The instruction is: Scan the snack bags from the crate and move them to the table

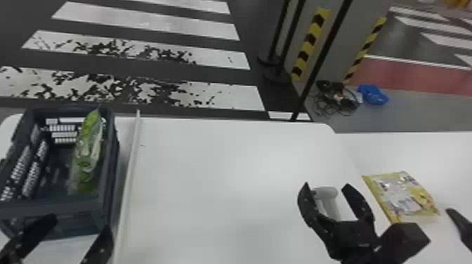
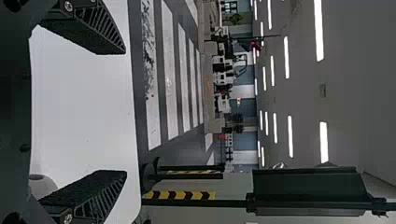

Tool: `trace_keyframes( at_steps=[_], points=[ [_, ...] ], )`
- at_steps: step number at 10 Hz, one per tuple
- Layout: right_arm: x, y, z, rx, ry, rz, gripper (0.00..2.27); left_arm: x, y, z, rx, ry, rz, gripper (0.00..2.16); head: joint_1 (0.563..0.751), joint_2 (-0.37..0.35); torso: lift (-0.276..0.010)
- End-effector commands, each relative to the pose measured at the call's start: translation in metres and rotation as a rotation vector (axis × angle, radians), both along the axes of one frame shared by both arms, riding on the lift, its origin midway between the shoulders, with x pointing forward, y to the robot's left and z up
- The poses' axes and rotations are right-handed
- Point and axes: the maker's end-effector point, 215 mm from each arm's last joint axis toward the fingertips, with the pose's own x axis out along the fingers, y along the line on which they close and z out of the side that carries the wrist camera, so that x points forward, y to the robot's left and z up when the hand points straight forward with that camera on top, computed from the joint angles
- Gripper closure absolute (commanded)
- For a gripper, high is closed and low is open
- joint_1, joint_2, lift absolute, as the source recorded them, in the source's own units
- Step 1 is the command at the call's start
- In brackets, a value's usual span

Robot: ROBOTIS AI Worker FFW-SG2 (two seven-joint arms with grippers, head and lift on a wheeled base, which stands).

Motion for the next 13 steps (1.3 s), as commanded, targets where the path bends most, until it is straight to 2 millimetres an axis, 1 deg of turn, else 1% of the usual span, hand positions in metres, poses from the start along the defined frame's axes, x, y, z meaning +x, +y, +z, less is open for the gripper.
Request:
trace_keyframes(
  at_steps=[1,2,3,4,6,7,8,9,10,11,13],
  points=[
    [-0.014,0.027,0.005,0.003,-0.035,0.029,0.08,-0.001,-0.001,0.002,-0.003,-0.002,0.001,0.08,0.695,-0.220,-0.095],
    [-0.023,0.042,0.011,0.003,-0.069,0.033,0.08,-0.002,-0.002,0.002,-0.008,-0.004,0.005,0.09,0.695,-0.198,-0.095],
    [-0.031,0.057,0.010,0.024,-0.081,0.038,0.08,-0.005,-0.002,0.002,-0.011,-0.006,0.013,0.09,0.695,-0.176,-0.095],
    [-0.038,0.074,0.004,0.032,-0.083,0.048,0.08,-0.007,-0.004,0.004,-0.016,-0.009,0.015,0.09,0.695,-0.162,-0.095],
    [-0.054,0.104,-0.005,0.064,-0.101,0.077,0.08,-0.012,-0.009,0.006,-0.013,-0.007,0.031,0.08,0.695,-0.111,-0.095],
    [-0.060,0.112,-0.010,0.080,-0.105,0.081,0.08,-0.013,-0.012,0.012,-0.004,-0.013,0.054,0.08,0.695,-0.087,-0.095],
    [-0.060,0.117,-0.012,0.066,-0.103,0.090,0.08,-0.012,-0.014,0.026,0.016,-0.036,0.074,0.07,0.695,-0.075,-0.095],
    [-0.060,0.117,-0.011,0.064,-0.106,0.092,0.08,-0.008,-0.012,0.037,0.018,-0.048,0.085,0.08,0.695,-0.061,-0.095],
    [-0.061,0.117,-0.012,0.062,-0.103,0.094,0.08,-0.002,-0.006,0.044,0.027,-0.057,0.099,0.08,0.695,-0.057,-0.095],
    [-0.063,0.119,-0.013,0.062,-0.099,0.101,0.08,0.005,0.003,0.044,0.038,-0.044,0.113,0.08,0.695,-0.052,-0.095],
    [-0.062,0.121,-0.013,0.047,-0.098,0.123,0.08,0.025,0.022,0.044,0.049,-0.024,0.150,0.09,0.695,-0.027,-0.095]
  ],
)
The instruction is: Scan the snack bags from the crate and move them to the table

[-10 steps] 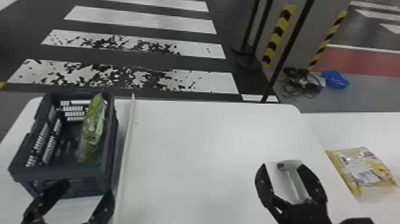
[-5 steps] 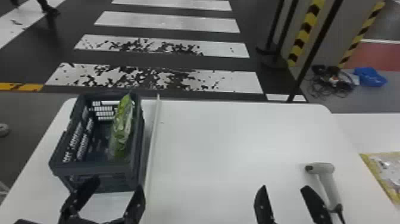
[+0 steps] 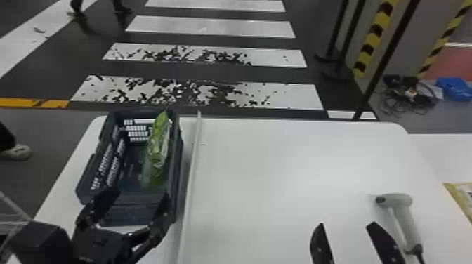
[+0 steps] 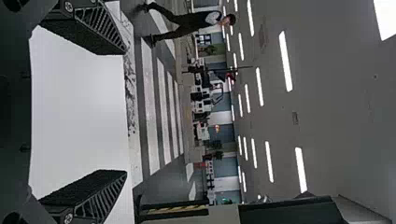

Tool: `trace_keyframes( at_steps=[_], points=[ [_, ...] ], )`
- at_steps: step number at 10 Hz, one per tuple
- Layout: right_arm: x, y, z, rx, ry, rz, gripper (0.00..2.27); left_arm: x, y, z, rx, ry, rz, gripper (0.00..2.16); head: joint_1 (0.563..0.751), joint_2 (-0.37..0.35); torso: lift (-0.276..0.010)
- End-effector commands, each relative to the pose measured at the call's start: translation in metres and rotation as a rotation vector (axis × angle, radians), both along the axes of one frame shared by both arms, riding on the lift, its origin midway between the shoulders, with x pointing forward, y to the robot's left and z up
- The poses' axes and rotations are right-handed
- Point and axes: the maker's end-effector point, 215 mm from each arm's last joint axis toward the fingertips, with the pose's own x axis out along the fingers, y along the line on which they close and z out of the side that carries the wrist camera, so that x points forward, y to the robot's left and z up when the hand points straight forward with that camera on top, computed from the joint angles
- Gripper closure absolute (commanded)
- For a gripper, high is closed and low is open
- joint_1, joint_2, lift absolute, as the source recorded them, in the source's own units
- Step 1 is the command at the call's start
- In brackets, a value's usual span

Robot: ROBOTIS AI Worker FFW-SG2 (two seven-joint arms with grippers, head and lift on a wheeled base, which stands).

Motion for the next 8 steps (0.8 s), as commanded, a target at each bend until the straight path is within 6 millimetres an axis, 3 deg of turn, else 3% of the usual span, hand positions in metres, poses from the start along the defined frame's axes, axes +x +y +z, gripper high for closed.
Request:
trace_keyframes(
  at_steps=[1,5,8],
  points=[
    [0.004,0.003,-0.002,-0.016,0.009,0.024,0.08,0.015,0.014,0.005,0.003,0.000,0.028,0.08,0.695,-0.005,-0.095],
    [0.004,0.020,-0.014,-0.060,0.056,0.080,0.08,0.068,0.021,0.014,-0.026,0.024,0.034,0.09,0.695,0.045,-0.095],
    [-0.002,0.024,-0.016,-0.083,0.074,0.099,0.08,0.109,0.022,0.005,-0.044,0.033,0.041,0.08,0.695,0.063,-0.095]
  ],
)
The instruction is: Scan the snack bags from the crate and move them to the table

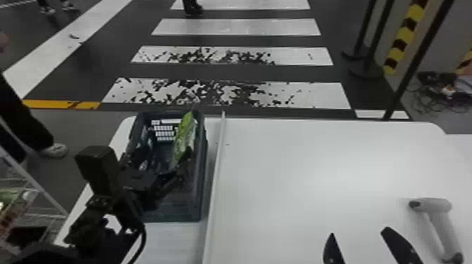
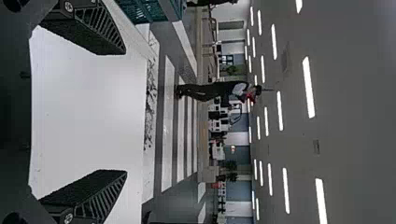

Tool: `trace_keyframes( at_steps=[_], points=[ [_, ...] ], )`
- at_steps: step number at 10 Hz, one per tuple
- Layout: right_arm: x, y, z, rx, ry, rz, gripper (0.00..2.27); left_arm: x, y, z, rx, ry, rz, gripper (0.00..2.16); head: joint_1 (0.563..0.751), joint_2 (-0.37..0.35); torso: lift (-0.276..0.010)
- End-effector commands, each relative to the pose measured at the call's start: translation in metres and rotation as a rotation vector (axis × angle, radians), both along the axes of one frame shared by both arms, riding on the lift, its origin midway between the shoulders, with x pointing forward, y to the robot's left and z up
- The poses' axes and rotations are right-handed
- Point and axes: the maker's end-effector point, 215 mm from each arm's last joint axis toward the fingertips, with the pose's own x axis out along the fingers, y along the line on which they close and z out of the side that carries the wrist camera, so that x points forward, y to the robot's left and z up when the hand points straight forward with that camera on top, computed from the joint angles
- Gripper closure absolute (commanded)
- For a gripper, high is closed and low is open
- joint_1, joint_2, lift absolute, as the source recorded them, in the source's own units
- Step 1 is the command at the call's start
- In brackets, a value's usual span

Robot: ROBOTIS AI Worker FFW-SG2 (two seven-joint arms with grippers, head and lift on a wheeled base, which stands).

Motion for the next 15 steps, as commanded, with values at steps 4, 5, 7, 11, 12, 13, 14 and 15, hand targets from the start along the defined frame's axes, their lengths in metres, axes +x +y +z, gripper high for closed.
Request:
trace_keyframes(
  at_steps=[4,5,7,11,12,13,14,15],
  points=[
    [-0.007,0.000,-0.003,-0.011,0.013,0.016,0.08,0.043,-0.019,-0.011,-0.022,0.008,-0.015,0.08,0.695,0.046,-0.095],
    [-0.007,0.000,-0.003,-0.016,0.012,0.018,0.08,0.049,-0.020,-0.015,-0.022,0.013,-0.013,0.08,0.695,0.040,-0.095],
    [-0.008,-0.001,-0.005,-0.022,0.015,0.021,0.08,0.057,-0.020,-0.020,-0.012,0.019,-0.010,0.19,0.695,0.035,-0.095],
    [-0.008,0.002,-0.005,-0.015,0.014,0.025,0.08,0.055,-0.008,-0.038,0.031,0.070,0.037,1.32,0.695,0.043,-0.095],
    [-0.008,0.003,-0.007,-0.011,0.018,0.027,0.08,0.052,-0.007,-0.049,0.049,0.109,0.041,1.87,0.695,0.048,-0.095],
    [-0.008,0.004,-0.006,-0.011,0.015,0.029,0.08,0.051,-0.008,-0.048,0.051,0.107,0.046,2.14,0.695,0.055,-0.095],
    [-0.008,0.005,-0.007,-0.010,0.015,0.030,0.08,0.050,-0.012,-0.048,0.048,0.107,0.041,2.14,0.695,0.057,-0.095],
    [-0.008,0.006,-0.007,-0.010,0.017,0.030,0.08,0.049,-0.013,-0.046,0.045,0.104,0.040,2.14,0.695,0.056,-0.095]
  ],
)
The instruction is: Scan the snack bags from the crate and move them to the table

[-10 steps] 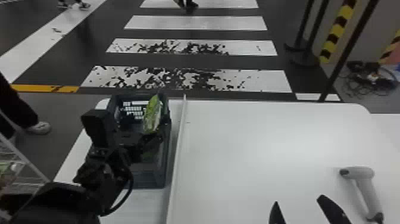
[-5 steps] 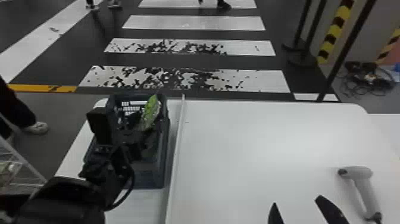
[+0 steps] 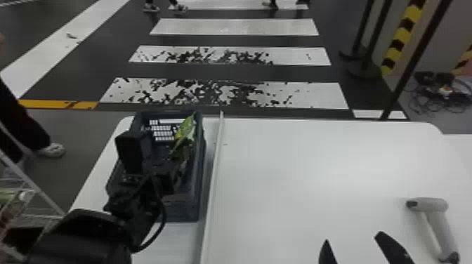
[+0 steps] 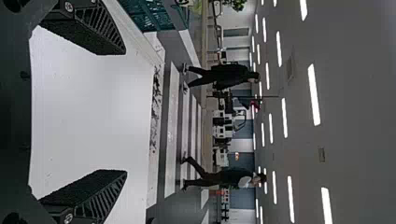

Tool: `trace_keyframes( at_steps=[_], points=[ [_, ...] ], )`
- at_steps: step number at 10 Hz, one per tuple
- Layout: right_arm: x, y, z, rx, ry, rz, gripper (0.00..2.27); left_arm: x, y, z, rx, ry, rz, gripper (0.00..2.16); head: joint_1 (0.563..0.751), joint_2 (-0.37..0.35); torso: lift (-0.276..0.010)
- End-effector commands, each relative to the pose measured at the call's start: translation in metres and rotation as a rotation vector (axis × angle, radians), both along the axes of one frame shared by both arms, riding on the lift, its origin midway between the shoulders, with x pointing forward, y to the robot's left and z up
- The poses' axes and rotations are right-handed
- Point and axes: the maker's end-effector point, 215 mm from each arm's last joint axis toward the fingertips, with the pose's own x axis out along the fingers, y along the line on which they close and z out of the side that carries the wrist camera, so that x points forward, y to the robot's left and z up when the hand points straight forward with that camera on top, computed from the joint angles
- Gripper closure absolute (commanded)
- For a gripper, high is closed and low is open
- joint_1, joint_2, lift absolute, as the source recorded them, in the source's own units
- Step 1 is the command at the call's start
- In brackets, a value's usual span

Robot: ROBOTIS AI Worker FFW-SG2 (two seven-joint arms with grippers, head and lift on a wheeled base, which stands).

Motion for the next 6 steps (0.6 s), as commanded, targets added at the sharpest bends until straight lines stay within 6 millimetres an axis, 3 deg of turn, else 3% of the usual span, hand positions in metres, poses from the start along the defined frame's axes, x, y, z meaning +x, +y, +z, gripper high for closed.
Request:
trace_keyframes(
  at_steps=[1,6],
  points=[
    [-0.001,0.001,-0.003,0.002,0.006,0.001,0.08,-0.001,-0.001,0.004,-0.003,-0.006,0.002,2.14,0.695,0.054,-0.095],
    [-0.002,0.004,-0.006,0.017,0.015,0.008,0.08,-0.012,0.022,0.059,0.054,-0.099,0.068,2.14,0.695,0.080,-0.095]
  ],
)
